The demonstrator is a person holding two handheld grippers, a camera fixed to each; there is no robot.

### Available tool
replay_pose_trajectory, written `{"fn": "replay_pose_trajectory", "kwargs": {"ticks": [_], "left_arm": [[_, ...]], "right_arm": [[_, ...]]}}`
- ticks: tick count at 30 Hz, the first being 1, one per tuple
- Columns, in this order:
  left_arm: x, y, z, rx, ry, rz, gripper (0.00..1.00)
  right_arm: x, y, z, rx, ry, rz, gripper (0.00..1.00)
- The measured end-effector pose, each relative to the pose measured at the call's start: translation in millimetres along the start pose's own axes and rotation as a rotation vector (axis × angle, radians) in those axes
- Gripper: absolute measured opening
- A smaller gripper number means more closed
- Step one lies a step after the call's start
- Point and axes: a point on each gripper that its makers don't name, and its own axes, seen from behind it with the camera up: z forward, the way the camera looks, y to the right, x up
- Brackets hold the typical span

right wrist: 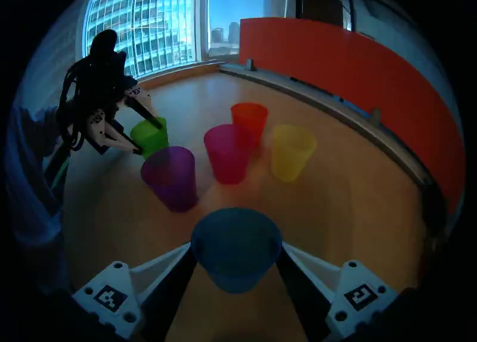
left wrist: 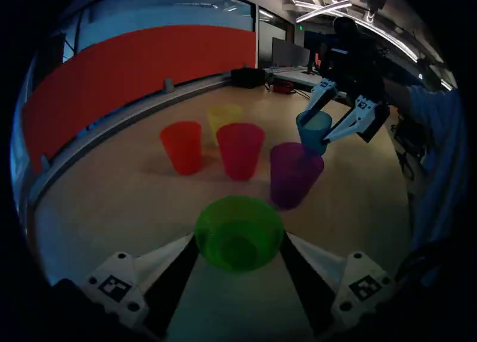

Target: Pour water

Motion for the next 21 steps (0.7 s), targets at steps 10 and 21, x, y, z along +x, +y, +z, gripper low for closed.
{"fn": "replay_pose_trajectory", "kwargs": {"ticks": [10, 21], "left_arm": [[-6.3, 3.2, -6.1, -0.008, -0.015, -0.026, 1.00], [-17.5, 4.0, -17.8, 0.005, -0.028, -0.044, 1.00]], "right_arm": [[-5.7, -0.5, 1.9, -0.008, 0.006, 0.005, 0.90], [-11.9, 0.0, 0.1, -0.018, 0.031, 0.031, 0.91]]}}
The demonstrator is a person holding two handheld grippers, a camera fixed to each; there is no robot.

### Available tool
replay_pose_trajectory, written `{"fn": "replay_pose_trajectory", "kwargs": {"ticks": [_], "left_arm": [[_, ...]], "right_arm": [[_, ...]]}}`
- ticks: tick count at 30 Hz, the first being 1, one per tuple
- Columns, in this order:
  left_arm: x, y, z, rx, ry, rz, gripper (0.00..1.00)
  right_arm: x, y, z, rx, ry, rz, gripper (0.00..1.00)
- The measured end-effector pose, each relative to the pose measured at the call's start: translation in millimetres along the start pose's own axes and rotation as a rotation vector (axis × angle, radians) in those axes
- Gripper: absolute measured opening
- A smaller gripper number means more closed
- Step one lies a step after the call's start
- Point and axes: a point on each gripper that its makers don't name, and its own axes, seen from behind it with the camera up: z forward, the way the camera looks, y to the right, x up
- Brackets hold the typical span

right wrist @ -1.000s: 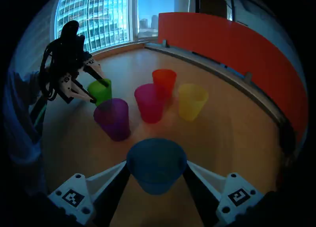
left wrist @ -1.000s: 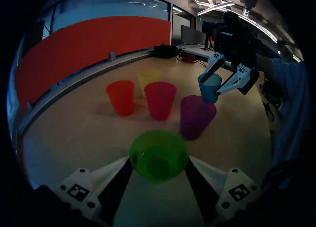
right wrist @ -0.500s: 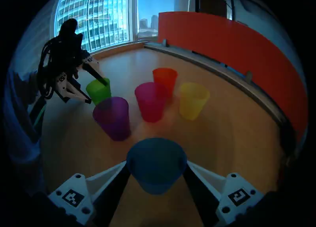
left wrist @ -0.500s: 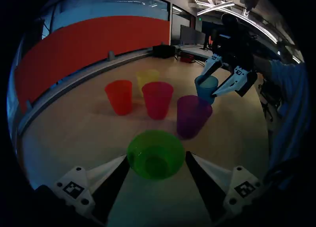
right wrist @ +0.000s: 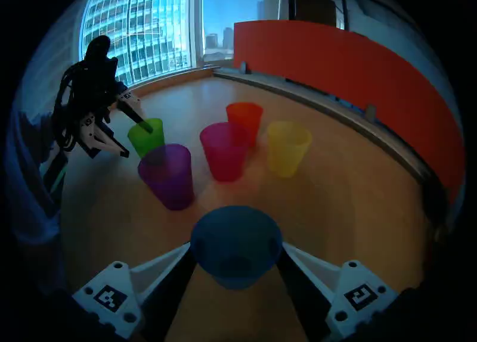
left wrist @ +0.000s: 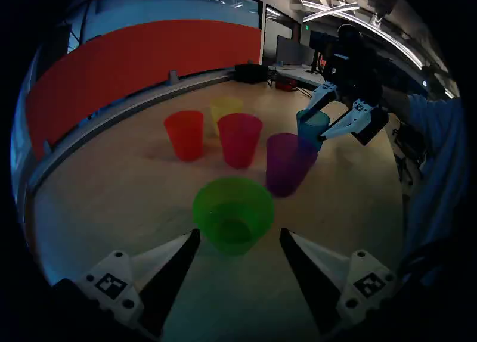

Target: Pour water

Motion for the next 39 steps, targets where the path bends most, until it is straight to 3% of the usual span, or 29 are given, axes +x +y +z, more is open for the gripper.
{"fn": "replay_pose_trajectory", "kwargs": {"ticks": [11, 15, 24, 33, 39], "left_arm": [[-0.1, 2.2, -7.5, 0.025, 0.002, -0.002, 1.00], [0.4, 4.4, -9.6, 0.027, 0.010, -0.007, 1.00], [-3.3, 5.6, -20.6, 0.054, 0.026, -0.020, 1.00], [-6.8, -3.1, -46.0, 0.142, 0.069, -0.046, 1.00], [-8.4, -14.2, -66.4, 0.237, 0.114, -0.072, 1.00]], "right_arm": [[-10.8, 0.3, -6.5, -0.024, 0.000, 0.010, 0.92], [-13.9, 3.6, -8.0, -0.041, -0.008, 0.014, 1.00], [-20.3, 1.8, -20.2, -0.062, -0.004, 0.027, 1.00], [-35.6, 3.6, -45.5, -0.113, 0.013, 0.054, 1.00], [-39.7, 11.1, -65.2, -0.165, 0.050, 0.091, 1.00]]}}
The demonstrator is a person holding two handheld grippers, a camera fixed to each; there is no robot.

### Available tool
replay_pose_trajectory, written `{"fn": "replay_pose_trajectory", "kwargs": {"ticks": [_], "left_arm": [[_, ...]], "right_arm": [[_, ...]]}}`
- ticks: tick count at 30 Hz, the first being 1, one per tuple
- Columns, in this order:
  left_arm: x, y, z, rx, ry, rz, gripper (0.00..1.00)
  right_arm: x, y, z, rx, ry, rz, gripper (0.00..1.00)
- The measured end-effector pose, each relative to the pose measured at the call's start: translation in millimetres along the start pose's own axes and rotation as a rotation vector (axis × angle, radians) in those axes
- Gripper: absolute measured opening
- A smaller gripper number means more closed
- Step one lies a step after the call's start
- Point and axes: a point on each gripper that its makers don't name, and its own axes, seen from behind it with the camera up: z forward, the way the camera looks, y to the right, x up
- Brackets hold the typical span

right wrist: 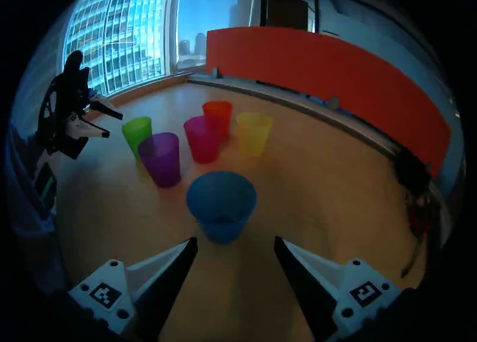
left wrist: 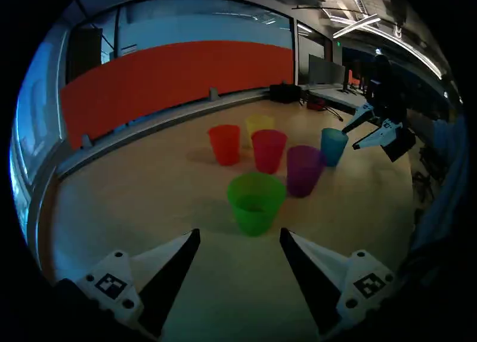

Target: Pour water

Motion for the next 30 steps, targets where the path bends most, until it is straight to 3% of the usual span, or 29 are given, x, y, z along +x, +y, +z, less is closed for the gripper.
{"fn": "replay_pose_trajectory", "kwargs": {"ticks": [9, 15, 23, 30], "left_arm": [[24.5, -30.0, -28.6, 0.158, 0.121, -0.027, 1.00], [52.7, -46.2, -46.9, 0.273, 0.232, -0.003, 1.00], [73.8, -57.1, -64.9, 0.393, 0.325, 0.036, 1.00], [83.7, -66.0, -74.9, 0.436, 0.394, -0.027, 1.00]], "right_arm": [[22.3, 24.7, -29.5, -0.115, 0.130, 0.067, 1.00], [46.2, 37.9, -46.1, -0.198, 0.241, 0.094, 1.00], [76.1, 62.8, -64.6, -0.353, 0.389, 0.109, 1.00], [99.0, 69.4, -77.9, -0.443, 0.499, 0.124, 1.00]]}}
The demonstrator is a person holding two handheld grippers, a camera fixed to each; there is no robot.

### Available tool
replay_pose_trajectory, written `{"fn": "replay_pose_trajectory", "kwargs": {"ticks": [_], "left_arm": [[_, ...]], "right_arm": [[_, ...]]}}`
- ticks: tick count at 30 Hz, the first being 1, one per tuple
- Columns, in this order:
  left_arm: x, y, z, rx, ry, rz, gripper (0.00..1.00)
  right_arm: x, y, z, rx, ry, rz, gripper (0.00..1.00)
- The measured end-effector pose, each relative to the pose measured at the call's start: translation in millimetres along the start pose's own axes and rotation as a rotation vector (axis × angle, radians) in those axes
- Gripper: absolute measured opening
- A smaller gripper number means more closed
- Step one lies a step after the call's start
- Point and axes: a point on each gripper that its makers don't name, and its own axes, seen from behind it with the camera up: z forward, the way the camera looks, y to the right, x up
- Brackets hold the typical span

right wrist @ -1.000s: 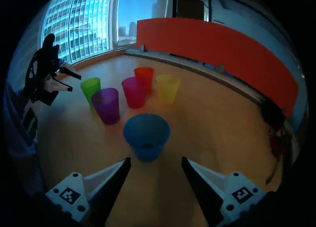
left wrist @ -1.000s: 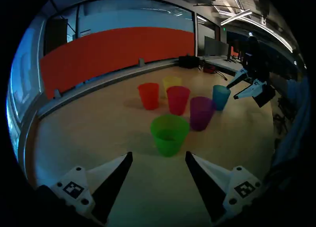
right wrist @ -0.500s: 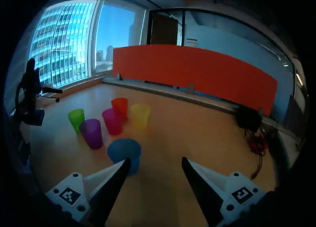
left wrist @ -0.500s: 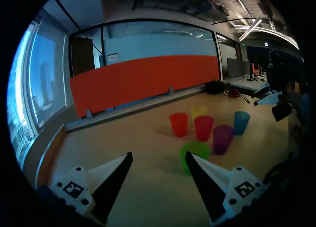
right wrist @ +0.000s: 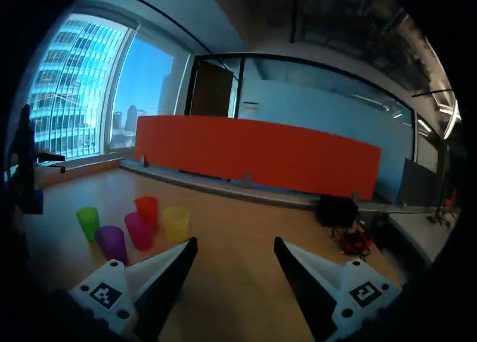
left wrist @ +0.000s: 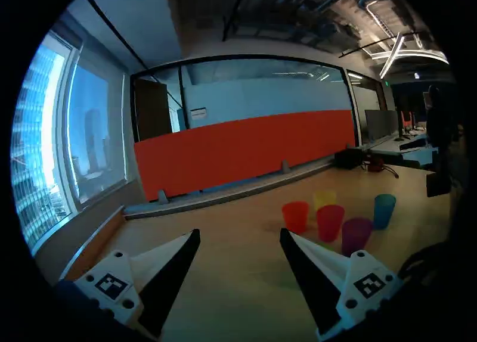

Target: Pour water

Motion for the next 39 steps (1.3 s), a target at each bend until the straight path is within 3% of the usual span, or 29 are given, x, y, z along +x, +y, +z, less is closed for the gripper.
{"fn": "replay_pose_trajectory", "kwargs": {"ticks": [9, 15, 21, 30, 39], "left_arm": [[14.3, -11.1, -3.8, 0.057, 0.066, -0.091, 1.00], [15.1, -16.5, -5.3, 0.094, 0.088, -0.117, 1.00], [15.8, -21.5, -5.9, 0.132, 0.106, -0.143, 1.00], [13.0, -29.6, -4.1, 0.203, 0.124, -0.105, 1.00], [-2.5, -31.1, 3.8, 0.249, 0.125, -0.086, 1.00]], "right_arm": [[26.8, 13.6, 1.3, -0.119, 0.113, 0.060, 1.00], [36.4, 21.3, -1.7, -0.201, 0.166, 0.077, 1.00], [37.8, 21.1, -4.7, -0.242, 0.187, 0.098, 1.00], [31.9, 19.0, -9.0, -0.263, 0.183, 0.131, 1.00], [44.9, 15.9, -10.4, -0.260, 0.194, 0.144, 1.00]]}}
